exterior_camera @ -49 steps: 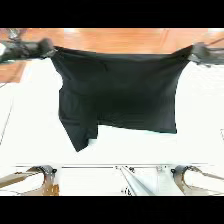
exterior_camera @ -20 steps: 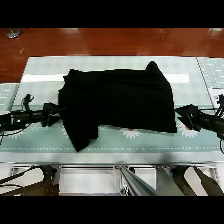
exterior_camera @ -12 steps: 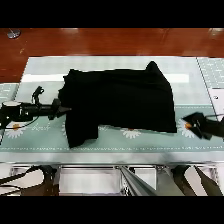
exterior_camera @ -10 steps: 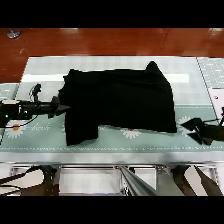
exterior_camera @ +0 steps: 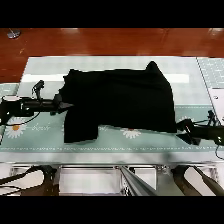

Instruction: Fold the shirts.

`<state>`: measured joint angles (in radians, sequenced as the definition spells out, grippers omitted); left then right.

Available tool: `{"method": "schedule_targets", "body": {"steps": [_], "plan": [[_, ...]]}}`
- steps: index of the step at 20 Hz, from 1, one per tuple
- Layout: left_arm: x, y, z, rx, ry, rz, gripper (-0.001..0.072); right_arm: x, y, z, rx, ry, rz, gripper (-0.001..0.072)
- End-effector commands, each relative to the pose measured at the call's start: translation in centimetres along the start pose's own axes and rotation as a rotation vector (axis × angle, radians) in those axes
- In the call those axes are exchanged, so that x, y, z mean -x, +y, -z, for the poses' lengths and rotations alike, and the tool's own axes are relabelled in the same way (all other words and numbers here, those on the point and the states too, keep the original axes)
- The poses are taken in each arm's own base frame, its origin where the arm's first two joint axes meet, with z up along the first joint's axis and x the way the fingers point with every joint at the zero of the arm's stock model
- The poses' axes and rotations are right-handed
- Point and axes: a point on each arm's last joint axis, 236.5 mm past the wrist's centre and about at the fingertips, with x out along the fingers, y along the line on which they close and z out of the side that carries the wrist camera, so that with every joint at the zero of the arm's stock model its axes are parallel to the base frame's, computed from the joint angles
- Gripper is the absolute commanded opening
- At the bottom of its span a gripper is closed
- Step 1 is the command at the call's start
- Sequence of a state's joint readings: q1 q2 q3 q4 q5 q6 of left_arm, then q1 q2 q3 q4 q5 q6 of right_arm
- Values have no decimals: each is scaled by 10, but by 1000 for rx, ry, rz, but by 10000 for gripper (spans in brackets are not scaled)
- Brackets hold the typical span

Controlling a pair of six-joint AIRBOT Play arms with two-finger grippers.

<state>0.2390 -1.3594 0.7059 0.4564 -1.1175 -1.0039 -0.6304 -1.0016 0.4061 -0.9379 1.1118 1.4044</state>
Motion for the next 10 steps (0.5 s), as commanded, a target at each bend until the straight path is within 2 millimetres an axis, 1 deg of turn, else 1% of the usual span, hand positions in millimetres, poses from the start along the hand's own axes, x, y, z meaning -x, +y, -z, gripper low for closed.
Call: {"method": "schedule_targets", "body": {"steps": [1,2,3,4,5,6,7,8,9,10], "plan": [[-7,-2,0,-20,-3,-15,28,-19,21,-26,33,-36,1,618],[-8,-2,0,-24,-3,-18,28,-24,29,-30,38,-31,-1,617],[-10,-2,0,-26,-4,-21,28,-30,42,-31,54,-13,-17,571],[-10,-3,0,-28,-3,-21,28,-34,53,-32,89,5,-26,358],[-10,-3,-1,-28,-7,-22,28,-36,67,-30,174,22,-34,38],[-8,-7,-4,-36,-9,-15,28,-33,84,-34,243,18,-44,35],[-1,-22,-12,-98,-19,8,27,-24,102,-42,288,3,-56,35],[11,-43,-24,-182,-49,27,27,-6,124,-55,335,-27,-79,34],[27,-68,-43,-257,-107,37,27,20,155,-70,385,-82,-114,34],[51,-104,-67,-339,-189,51,27,55,191,-88,440,-167,-153,34]]}}
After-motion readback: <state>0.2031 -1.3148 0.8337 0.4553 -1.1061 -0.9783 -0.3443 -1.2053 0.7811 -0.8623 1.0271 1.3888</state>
